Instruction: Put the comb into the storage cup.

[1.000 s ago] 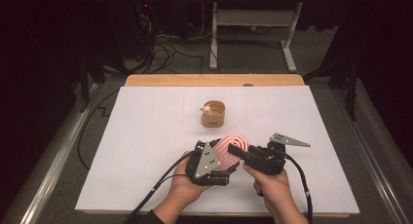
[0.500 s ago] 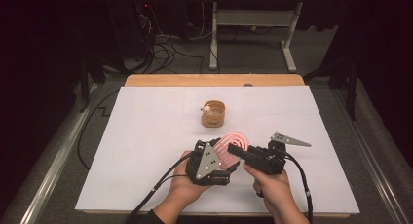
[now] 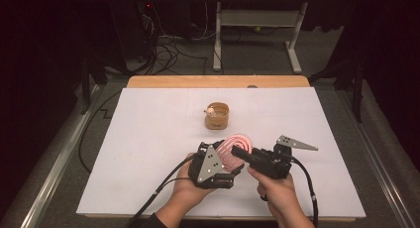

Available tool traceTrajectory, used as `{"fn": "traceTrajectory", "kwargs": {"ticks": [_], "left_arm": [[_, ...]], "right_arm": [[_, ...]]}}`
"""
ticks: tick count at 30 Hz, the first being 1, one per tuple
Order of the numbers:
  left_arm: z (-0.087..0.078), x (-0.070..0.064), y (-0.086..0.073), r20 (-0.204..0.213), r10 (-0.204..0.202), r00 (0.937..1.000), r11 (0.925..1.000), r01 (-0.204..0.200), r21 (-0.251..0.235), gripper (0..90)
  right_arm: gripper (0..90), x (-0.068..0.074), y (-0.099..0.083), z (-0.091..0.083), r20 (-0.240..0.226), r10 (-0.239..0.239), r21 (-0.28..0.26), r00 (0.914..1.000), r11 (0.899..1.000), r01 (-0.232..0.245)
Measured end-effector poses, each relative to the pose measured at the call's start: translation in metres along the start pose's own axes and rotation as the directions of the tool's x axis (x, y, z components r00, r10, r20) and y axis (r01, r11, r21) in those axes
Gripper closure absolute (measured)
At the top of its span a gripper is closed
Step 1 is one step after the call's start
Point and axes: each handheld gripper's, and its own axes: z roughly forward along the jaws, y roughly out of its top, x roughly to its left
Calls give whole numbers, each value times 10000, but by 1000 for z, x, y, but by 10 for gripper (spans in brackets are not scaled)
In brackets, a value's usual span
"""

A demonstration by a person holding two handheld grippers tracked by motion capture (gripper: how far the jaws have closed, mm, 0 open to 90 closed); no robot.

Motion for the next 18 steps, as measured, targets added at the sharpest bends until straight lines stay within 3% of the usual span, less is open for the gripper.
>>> {"fn": "traceTrajectory", "kwargs": {"ticks": [13,18], "left_arm": [[-2,3,1,233,-74,9997,10000,74,-12,172],[-1,4,0,250,-222,9994,9993,215,297,130]], "right_arm": [[652,7,1,0,96,-548,-75,9984,9985,549],[653,9,1,-1,130,-675,-170,9976,9976,677]]}}
